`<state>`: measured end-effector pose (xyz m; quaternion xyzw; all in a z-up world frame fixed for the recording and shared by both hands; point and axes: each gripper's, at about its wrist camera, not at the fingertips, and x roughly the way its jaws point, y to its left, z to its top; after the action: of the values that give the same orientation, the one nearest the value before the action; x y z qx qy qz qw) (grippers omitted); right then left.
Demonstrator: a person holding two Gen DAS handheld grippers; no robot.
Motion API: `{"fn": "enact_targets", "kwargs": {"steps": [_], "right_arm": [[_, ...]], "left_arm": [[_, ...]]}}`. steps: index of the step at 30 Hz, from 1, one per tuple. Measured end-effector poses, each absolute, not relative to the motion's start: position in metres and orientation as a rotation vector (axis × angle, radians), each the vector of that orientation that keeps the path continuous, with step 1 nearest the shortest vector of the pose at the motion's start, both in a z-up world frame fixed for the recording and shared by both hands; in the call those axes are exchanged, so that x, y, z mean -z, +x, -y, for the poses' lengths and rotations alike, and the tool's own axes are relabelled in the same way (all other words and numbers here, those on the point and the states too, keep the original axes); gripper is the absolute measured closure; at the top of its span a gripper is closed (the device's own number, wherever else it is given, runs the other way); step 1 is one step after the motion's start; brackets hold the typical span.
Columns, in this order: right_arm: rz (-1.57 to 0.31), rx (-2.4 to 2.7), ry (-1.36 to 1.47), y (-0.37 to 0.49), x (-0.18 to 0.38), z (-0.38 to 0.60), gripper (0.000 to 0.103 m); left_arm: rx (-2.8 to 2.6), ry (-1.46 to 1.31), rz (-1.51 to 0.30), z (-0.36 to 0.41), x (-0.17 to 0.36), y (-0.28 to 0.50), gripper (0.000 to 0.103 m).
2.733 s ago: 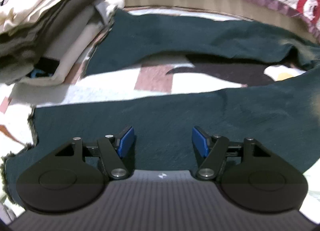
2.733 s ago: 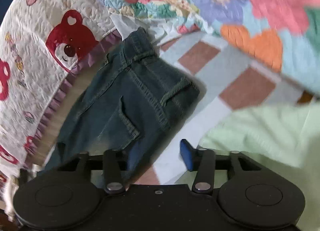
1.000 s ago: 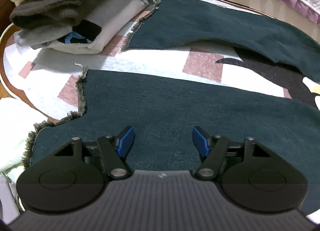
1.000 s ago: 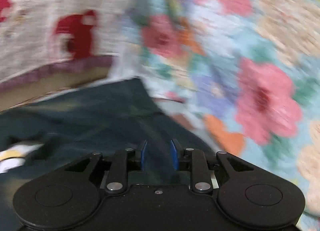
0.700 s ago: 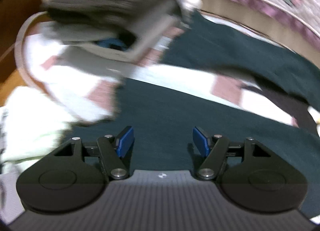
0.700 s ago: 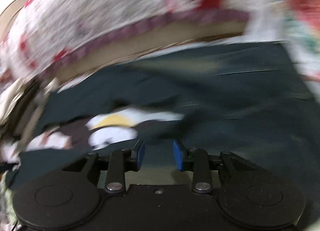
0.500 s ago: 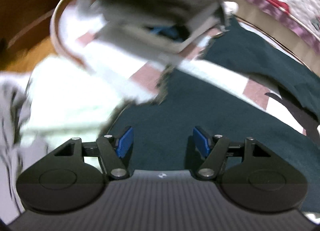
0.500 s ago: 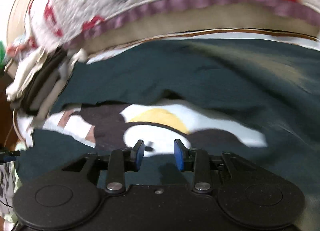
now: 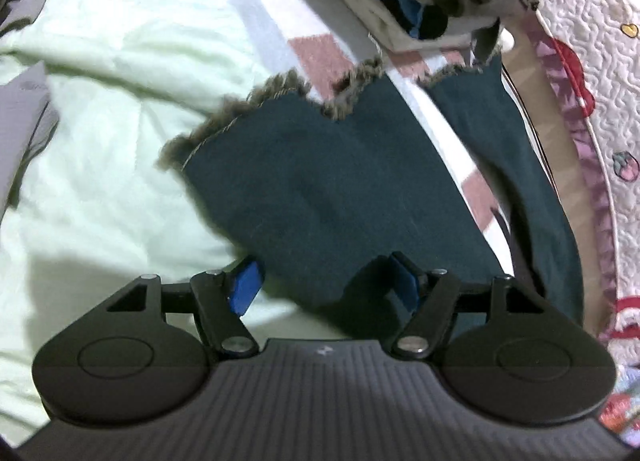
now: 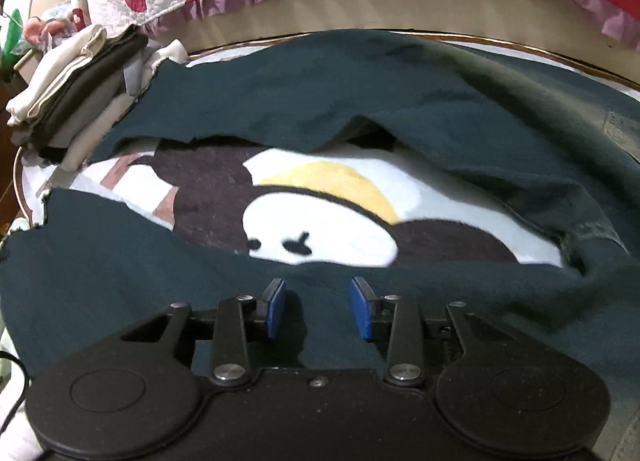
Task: Fold clothes
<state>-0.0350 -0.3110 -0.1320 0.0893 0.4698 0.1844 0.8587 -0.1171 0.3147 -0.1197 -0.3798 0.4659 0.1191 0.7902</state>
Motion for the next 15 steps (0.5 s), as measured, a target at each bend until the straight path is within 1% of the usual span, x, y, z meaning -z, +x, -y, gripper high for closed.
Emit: {"fn": "enact_targets", "kwargs": {"steps": [1, 3, 5, 6, 7, 8, 9, 10, 12, 15], "right_arm": [[-0.998, -0.394, 0.198, -0.037, 0.132, 0.312, 0.059], [-1.017, -0.428, 0.217, -0.043, 0.134, 0.312, 0.056], [-1.022, -0.455, 0.231, -0.049, 0.136, 0.311, 0.055], [-1.018, -0.458, 0.232, -0.050, 0.136, 0.310, 0.054], [-1.014, -0.460, 0.234, -0.051, 0.137, 0.309, 0.053], [-1.010, -0.461, 0.235, -0.051, 0.138, 0.308, 0.052], [-1.013, -0.465, 0.239, -0.050, 0.137, 0.307, 0.049], [-1.019, -0.470, 0.243, -0.049, 0.137, 0.306, 0.049], [-1.037, -0.496, 0.262, -0.046, 0.138, 0.303, 0.049], [-1.080, -0.576, 0.267, -0.046, 0.137, 0.292, 0.049]], "left_arm": [[-0.257, -0.812, -0.992, -0.314, 0.122, -0.112, 0.029], [-0.268, -0.835, -0.973, -0.315, 0.128, -0.102, 0.020], [-0.271, -0.847, -0.942, -0.314, 0.131, -0.097, 0.018], [-0.268, -0.837, -0.920, -0.312, 0.130, -0.096, 0.021], [-0.269, -0.757, -0.913, -0.306, 0.126, -0.097, 0.027], [-0.272, -0.665, -0.907, -0.299, 0.121, -0.097, 0.052], [-0.268, -0.585, -0.884, -0.293, 0.114, -0.100, 0.081], [-0.264, -0.507, -0.856, -0.288, 0.107, -0.102, 0.090], [-0.250, -0.471, -0.806, -0.285, 0.092, -0.107, 0.094], [-0.224, -0.486, -0.718, -0.289, 0.068, -0.118, 0.095]]}}
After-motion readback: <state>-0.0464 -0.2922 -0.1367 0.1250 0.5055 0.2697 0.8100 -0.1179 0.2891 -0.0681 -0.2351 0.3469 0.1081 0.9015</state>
